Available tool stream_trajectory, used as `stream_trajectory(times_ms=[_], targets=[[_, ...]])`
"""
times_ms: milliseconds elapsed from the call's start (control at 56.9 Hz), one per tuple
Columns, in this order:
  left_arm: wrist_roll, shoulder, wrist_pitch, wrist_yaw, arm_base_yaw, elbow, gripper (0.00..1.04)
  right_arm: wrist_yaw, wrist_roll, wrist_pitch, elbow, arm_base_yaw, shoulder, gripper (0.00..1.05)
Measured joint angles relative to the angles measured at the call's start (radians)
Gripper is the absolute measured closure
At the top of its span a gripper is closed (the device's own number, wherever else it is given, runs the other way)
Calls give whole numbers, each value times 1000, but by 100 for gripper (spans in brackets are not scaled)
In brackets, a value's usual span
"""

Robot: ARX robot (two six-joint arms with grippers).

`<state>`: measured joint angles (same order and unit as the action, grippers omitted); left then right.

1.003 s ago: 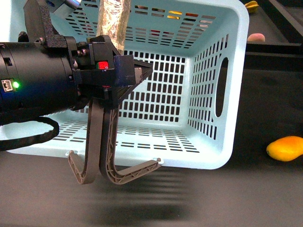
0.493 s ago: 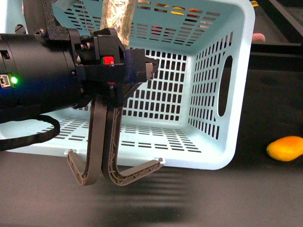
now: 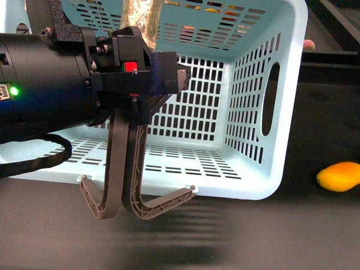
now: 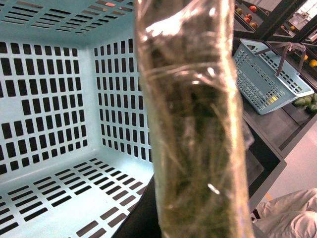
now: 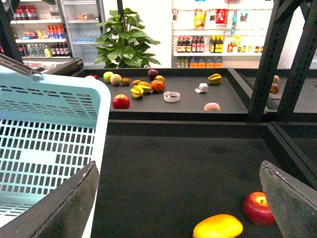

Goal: Pick mango with right arm and hold basket with left

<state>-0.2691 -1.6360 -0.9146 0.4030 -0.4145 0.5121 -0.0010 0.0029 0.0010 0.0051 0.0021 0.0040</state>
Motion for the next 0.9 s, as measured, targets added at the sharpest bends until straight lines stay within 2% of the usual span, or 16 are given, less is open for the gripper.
stream_trajectory(times_ms=[545, 616, 704, 809, 897], targets=[[0, 0, 0, 0, 0, 0, 97, 0, 0, 0, 0, 0, 0, 8], [0, 0, 0, 0, 0, 0, 97, 38, 23, -6, 3, 1, 26, 8], [-1, 0, 0, 0, 0, 0, 97, 23, 60, 113, 3, -38, 179, 8], [0, 0, 0, 0, 0, 0, 97, -40, 77, 425, 8, -108, 518, 8], [0, 0, 0, 0, 0, -1, 97, -63, 76, 617, 32, -135, 757, 8]])
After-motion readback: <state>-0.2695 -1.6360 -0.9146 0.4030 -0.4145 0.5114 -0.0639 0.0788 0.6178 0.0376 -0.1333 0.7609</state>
